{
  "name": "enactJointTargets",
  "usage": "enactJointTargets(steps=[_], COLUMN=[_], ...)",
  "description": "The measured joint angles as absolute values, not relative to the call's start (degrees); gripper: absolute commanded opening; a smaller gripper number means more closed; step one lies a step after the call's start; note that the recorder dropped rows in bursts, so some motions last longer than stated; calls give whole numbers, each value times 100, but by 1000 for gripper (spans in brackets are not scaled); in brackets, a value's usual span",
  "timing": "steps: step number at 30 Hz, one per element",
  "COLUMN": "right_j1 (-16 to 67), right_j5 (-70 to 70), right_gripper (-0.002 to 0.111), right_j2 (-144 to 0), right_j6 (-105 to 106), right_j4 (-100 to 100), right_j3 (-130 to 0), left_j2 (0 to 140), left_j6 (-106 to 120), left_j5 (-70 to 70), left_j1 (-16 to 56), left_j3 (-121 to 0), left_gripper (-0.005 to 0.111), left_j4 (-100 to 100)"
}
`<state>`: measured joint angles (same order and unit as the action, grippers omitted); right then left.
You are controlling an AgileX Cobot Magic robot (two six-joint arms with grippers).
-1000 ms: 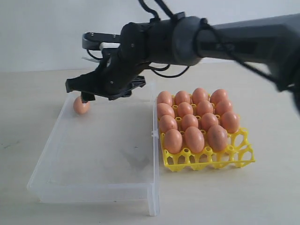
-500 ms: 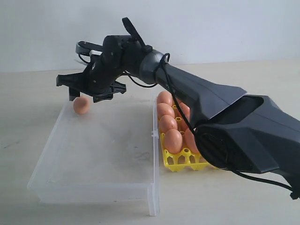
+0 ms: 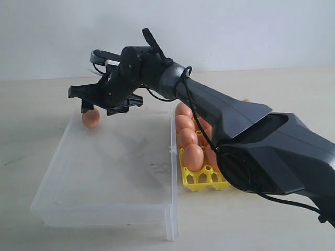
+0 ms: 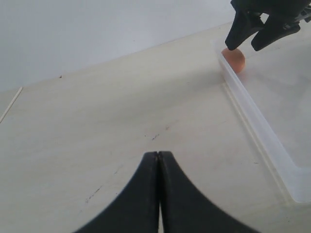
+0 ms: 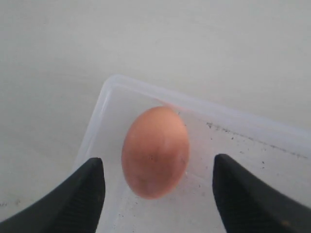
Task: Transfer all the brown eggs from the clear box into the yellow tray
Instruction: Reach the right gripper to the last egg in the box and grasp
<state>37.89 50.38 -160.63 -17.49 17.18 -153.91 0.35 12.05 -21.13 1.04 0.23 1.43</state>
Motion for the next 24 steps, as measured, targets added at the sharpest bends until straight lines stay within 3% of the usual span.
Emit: enactJointTargets(steps=[15, 24], right_j1=[3789, 3789], right_j5=[4638, 4264], right_gripper=[62, 55], right_j2=[-16371, -16440], right_j6=[-1714, -1442], right_j4=[1957, 2214], right_j3=[-15391, -15391], left_j2=[35, 35], left_j6=[1205, 1205], left_j5=[-2113, -2113], left_j1=[104, 104], left_j3=[23, 23], left_gripper=[0, 0], left_j4=[143, 143])
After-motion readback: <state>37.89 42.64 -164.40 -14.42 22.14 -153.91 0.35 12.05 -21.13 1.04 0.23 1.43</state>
